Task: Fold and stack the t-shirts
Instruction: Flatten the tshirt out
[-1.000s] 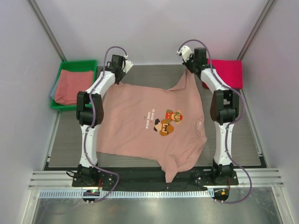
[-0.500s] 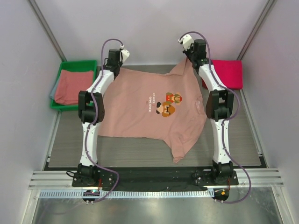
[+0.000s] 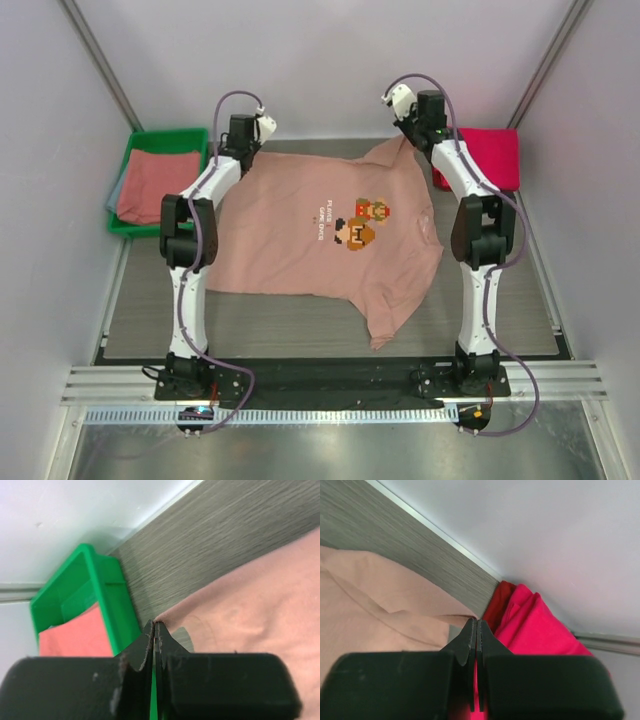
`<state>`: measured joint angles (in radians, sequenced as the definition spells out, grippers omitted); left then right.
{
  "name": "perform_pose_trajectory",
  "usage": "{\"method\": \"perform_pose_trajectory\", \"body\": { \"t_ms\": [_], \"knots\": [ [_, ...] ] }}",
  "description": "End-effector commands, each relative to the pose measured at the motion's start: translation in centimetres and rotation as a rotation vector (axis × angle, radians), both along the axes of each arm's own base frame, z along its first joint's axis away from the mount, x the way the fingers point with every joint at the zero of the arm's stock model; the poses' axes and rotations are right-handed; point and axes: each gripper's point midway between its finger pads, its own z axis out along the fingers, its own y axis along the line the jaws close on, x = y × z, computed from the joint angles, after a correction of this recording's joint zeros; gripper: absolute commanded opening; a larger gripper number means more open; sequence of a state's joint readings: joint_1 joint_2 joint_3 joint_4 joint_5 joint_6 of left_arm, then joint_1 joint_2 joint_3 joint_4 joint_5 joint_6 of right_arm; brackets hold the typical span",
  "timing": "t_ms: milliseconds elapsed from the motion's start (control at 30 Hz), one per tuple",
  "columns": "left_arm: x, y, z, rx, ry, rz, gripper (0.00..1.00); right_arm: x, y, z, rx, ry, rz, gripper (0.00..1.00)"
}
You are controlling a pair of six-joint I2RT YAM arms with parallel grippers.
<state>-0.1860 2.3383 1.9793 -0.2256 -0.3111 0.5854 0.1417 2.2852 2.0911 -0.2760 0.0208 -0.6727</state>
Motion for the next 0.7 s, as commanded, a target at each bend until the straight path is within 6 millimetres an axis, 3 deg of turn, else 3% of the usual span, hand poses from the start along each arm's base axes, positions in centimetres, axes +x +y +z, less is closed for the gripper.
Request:
{"method": "perform_pose_trajectory", "body": {
  "t_ms": [0,100,467,533,667],
  "knots": [
    [0.0,1.0,9.5,-0.047,-0.194,0.008,0.0,-2.9,-0.2,9.7,-0.001,-0.146,0.014,0.01],
    [-0.8,1.5,10.5,-0.048,-0.198,0.004,0.0,-4.0,-0.4,10.0,0.005,-0.13,0.009,0.01],
    [-3.2,1.4,10.8,-0.073,-0.165,-0.015,0.0,-8.0,0.6,11.1,0.102,-0.058,0.022,0.01],
    [-3.9,1.1,11.1,-0.09,-0.15,-0.028,0.0,-8.6,0.7,10.5,0.099,-0.041,0.023,0.01],
    [-5.5,0.6,12.4,-0.114,-0.123,-0.06,0.0,-9.6,0.9,11.3,0.119,-0.039,0.031,0.01]
  ]
}}
